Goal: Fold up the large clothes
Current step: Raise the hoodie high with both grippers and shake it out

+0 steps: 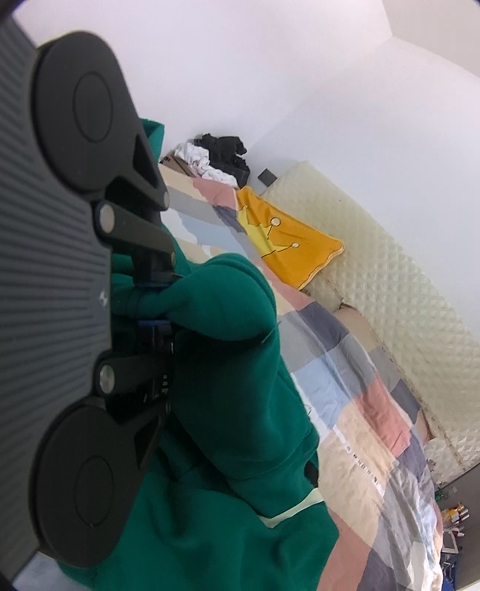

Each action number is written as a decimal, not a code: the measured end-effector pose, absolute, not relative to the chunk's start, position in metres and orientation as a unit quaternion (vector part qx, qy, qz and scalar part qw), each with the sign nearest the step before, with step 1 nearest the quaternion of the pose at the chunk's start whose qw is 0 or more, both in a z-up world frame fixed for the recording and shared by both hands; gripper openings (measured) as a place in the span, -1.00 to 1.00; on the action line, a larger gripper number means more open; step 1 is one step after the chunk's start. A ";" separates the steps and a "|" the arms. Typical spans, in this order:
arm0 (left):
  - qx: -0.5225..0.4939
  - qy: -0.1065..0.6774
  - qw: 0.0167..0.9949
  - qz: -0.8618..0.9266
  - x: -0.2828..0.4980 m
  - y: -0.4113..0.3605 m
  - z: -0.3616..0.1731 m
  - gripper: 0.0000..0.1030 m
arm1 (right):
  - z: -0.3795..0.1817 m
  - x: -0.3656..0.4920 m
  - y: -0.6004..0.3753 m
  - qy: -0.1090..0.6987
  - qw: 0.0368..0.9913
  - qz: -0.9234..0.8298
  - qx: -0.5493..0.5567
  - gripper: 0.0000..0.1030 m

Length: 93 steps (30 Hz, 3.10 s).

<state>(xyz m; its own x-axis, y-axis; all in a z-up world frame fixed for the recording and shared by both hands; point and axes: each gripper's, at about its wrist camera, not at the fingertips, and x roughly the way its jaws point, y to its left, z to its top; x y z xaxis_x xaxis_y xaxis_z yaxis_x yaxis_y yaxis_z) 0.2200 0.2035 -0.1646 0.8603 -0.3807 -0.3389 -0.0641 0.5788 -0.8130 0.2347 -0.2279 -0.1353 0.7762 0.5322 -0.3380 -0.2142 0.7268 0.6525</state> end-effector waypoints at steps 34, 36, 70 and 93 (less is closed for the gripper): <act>-0.492 0.152 0.846 -0.137 0.205 0.243 -0.199 -0.70 | -0.144 0.244 -0.223 0.261 0.874 0.259 0.317 -0.63; -0.478 0.121 0.857 -0.149 0.187 0.244 -0.188 -0.70 | -0.133 0.230 -0.222 0.245 0.881 0.271 0.302 -0.63; -0.242 -0.146 0.950 -0.135 0.019 0.173 0.234 -0.70 | 0.293 0.081 -0.251 -0.050 0.934 0.325 0.140 -0.67; -0.227 0.012 0.972 -0.056 0.220 0.237 0.135 -0.68 | 0.206 0.360 -0.174 0.100 0.947 0.280 0.122 -0.67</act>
